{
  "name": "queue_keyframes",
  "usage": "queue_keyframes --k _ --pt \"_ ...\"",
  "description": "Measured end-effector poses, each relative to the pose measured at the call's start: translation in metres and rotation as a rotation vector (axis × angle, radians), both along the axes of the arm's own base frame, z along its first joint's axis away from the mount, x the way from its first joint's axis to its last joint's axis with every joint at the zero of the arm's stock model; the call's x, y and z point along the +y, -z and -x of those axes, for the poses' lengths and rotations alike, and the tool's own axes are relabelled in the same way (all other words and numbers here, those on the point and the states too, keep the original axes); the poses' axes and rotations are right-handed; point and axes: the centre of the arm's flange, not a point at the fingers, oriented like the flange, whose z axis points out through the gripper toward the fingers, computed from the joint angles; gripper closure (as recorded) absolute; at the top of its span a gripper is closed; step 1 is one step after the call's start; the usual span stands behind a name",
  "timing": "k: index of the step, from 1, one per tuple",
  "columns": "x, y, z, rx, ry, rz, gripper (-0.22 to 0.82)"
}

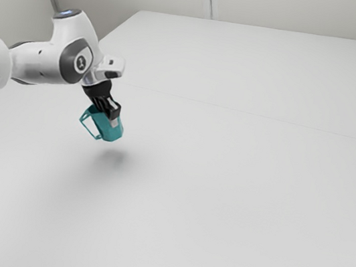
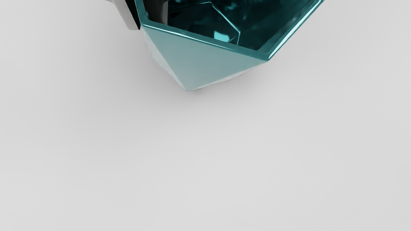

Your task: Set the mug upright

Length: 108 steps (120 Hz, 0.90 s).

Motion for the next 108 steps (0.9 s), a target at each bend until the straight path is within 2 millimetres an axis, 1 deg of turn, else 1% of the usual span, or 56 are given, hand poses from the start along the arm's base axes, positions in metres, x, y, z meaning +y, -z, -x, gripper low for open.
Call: queue_keyframes --k 59,108 --pt "-0.018 0.033 -0.012 0.02 -0.016 -0.016 0.74" --pt "-0.023 0.057 -0.018 0.047 -0.032 -0.016 0.74"
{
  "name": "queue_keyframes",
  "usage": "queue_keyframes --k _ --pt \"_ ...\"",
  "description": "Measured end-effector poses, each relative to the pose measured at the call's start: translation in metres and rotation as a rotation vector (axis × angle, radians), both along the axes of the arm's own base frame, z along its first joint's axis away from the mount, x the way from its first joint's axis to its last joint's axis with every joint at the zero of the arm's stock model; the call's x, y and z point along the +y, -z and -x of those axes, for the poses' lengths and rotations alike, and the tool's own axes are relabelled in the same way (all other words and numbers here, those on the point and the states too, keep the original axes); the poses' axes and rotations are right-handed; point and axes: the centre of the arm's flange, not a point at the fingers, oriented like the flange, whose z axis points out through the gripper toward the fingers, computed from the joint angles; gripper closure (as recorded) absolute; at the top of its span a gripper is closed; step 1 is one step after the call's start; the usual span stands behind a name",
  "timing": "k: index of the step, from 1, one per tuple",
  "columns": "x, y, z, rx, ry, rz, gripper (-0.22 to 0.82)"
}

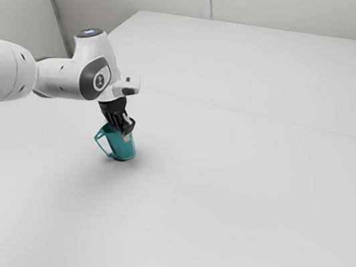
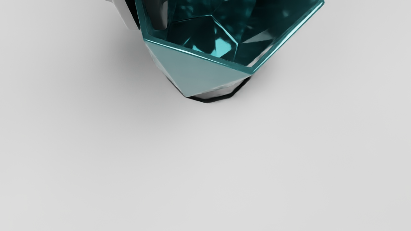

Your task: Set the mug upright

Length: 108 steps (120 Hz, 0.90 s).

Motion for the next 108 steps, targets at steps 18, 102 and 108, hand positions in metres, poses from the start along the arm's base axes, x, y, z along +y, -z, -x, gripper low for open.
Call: queue_keyframes --k 18,102,108 --pt "0.0 0.005 -0.001 0.001 -0.006 0.0 0.74" --pt "0.016 -0.205 0.016 -0.235 0.033 -0.097 0.25" --pt "0.017 -0.226 0.022 -0.244 0.038 -0.123 0.2"
